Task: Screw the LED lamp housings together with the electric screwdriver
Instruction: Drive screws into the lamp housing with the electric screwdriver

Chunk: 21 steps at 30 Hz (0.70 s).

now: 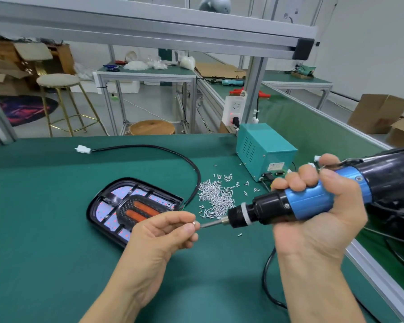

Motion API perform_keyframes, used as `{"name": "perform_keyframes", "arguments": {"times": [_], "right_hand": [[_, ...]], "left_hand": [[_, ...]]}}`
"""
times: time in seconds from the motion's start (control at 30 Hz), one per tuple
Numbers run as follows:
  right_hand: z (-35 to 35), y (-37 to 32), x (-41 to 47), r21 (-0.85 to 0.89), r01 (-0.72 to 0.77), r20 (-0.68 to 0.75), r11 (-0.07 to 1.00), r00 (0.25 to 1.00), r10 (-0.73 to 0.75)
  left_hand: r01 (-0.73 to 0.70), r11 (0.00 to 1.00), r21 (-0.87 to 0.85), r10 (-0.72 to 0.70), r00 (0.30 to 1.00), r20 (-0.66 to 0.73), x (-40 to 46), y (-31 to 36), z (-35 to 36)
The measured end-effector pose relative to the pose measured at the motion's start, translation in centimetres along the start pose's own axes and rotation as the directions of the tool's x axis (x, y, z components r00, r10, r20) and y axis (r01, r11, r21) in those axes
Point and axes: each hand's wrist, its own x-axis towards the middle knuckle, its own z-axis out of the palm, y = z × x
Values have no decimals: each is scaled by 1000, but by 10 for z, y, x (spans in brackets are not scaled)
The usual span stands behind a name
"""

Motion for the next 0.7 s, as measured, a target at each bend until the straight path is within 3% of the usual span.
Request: {"name": "perform_keyframes", "arguments": {"times": [0.47, 0.7], "right_hand": [[31, 14, -13, -16, -30, 89, 999, 996, 31], [35, 18, -15, -57, -23, 142, 998, 989, 31]], "left_hand": [[-67, 998, -13, 66, 998, -20, -18, 14, -16], [-119, 989, 92, 121, 992, -18, -17, 17, -21]]}}
